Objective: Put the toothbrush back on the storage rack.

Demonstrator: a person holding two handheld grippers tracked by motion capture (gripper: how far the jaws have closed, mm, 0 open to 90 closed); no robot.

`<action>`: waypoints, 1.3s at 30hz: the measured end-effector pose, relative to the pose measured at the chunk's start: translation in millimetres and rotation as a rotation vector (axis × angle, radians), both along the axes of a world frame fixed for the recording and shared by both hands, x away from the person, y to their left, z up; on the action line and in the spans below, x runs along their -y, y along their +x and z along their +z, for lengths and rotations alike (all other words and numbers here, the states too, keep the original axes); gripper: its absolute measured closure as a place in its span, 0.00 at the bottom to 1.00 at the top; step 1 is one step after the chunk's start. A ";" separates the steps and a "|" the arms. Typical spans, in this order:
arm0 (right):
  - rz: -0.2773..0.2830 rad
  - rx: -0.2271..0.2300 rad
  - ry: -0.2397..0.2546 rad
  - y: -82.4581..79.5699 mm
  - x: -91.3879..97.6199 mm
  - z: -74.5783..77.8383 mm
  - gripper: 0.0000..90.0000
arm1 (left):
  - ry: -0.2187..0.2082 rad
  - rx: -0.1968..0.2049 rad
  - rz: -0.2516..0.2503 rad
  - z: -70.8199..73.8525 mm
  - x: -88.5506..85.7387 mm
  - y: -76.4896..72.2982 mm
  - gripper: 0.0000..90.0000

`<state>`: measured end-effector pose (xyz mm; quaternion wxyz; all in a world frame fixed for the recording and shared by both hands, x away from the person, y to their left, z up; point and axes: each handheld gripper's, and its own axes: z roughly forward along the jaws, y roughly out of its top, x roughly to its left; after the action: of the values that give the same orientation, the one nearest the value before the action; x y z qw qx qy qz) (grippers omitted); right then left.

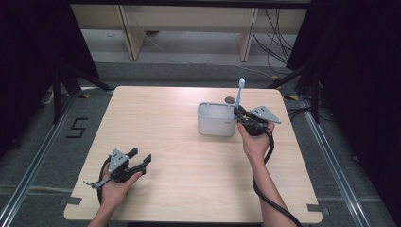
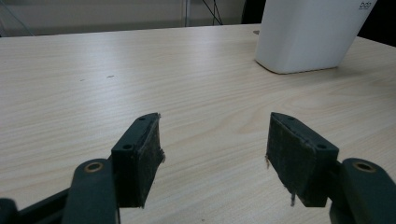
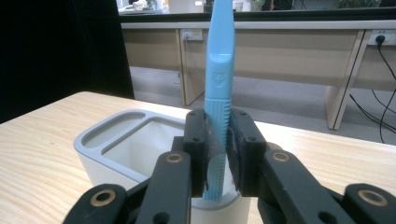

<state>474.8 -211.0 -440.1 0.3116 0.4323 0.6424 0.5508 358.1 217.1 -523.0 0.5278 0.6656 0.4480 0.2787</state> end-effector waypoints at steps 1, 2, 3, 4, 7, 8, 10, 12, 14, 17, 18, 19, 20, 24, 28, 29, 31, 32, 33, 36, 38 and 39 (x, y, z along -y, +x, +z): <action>0.005 0.016 -0.015 1.0 0.5 -0.6 0.87 | 0.001 -0.001 0.000 0.1 0.0 -0.1 0.38; -0.003 0.006 -0.014 -0.1 0.4 -0.8 0.87 | 0.001 -0.001 0.000 0.1 0.0 0.0 0.38; -0.011 -0.011 -0.005 -1.7 -0.8 -1.4 0.87 | 0.000 -0.001 0.000 0.0 0.0 0.0 0.38; -0.006 -0.003 -0.012 -1.0 -0.1 -2.1 0.87 | 0.000 -0.001 0.001 0.1 0.0 0.0 0.38; -0.009 -0.005 -0.010 -1.1 -0.2 -3.6 0.87 | 0.001 -0.001 0.000 0.1 0.1 0.0 0.38; -0.013 -0.010 -0.010 -1.8 -0.4 -3.8 0.87 | 0.001 -0.001 0.000 0.1 0.0 0.0 0.38; -0.007 0.001 -0.025 -1.3 0.0 -4.4 0.87 | 0.001 -0.002 0.000 0.1 0.1 0.0 0.38; 0.000 -0.013 -0.022 -1.5 -0.9 -5.3 0.87 | 0.001 -0.003 0.000 0.1 0.1 0.1 0.38; -0.002 -0.005 -0.022 -1.6 -1.0 -6.7 0.87 | 0.001 -0.002 0.000 0.1 0.0 0.1 0.38; 0.004 -0.024 -0.023 -2.5 -1.2 -8.6 0.87 | 0.001 -0.002 -0.001 0.1 0.0 0.1 0.38; -0.005 -0.010 -0.029 -2.2 -0.9 -9.2 0.87 | 0.001 -0.002 -0.001 0.1 0.0 0.1 0.38; -0.003 0.002 -0.042 -1.6 -0.1 -9.7 0.87 | 0.001 -0.002 0.000 0.1 0.0 0.1 0.38; -0.003 -0.013 -0.027 -2.4 -1.2 -10.2 0.87 | 0.001 -0.002 0.000 0.1 0.0 0.1 0.38; 0.003 -0.018 -0.020 -2.7 -1.2 -11.5 0.87 | 0.000 -0.002 -0.001 0.1 0.0 0.0 0.38; -0.004 -0.004 -0.051 -2.4 0.7 -12.5 0.87 | 0.005 -0.008 0.003 0.6 -0.3 -0.6 0.38; -0.001 -0.016 -0.029 -2.9 -0.7 -13.2 0.87 | 0.006 -0.008 0.003 0.6 -0.3 -0.7 0.38; -0.007 -0.025 -0.018 -3.8 -1.2 -13.9 0.87 | 0.006 -0.007 0.003 0.6 -0.3 -0.7 0.38; -0.004 -0.026 -0.024 -3.8 -0.9 -13.9 0.87 | 0.005 -0.008 0.003 0.6 -0.3 -0.7 0.38; -0.006 -0.027 -0.027 -4.0 -0.9 -14.1 0.87 | 0.005 -0.007 0.003 0.6 -0.3 -0.7 0.38; 0.001 -0.023 -0.024 -3.5 -0.7 -15.3 0.87 | 0.004 -0.008 0.003 0.6 -0.4 -0.7 0.38; -0.002 -0.019 -0.039 -3.1 0.1 -15.4 0.87 | 0.004 -0.008 0.001 0.6 -0.5 -0.7 0.38; -0.004 -0.018 -0.034 -3.1 -0.4 -15.8 0.87 | 0.002 -0.006 0.001 0.5 -0.5 -0.6 0.38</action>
<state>471.8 -210.7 -455.9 0.3143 0.4334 0.6534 0.5353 357.5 217.6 -522.5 0.5255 0.6669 0.4496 0.2774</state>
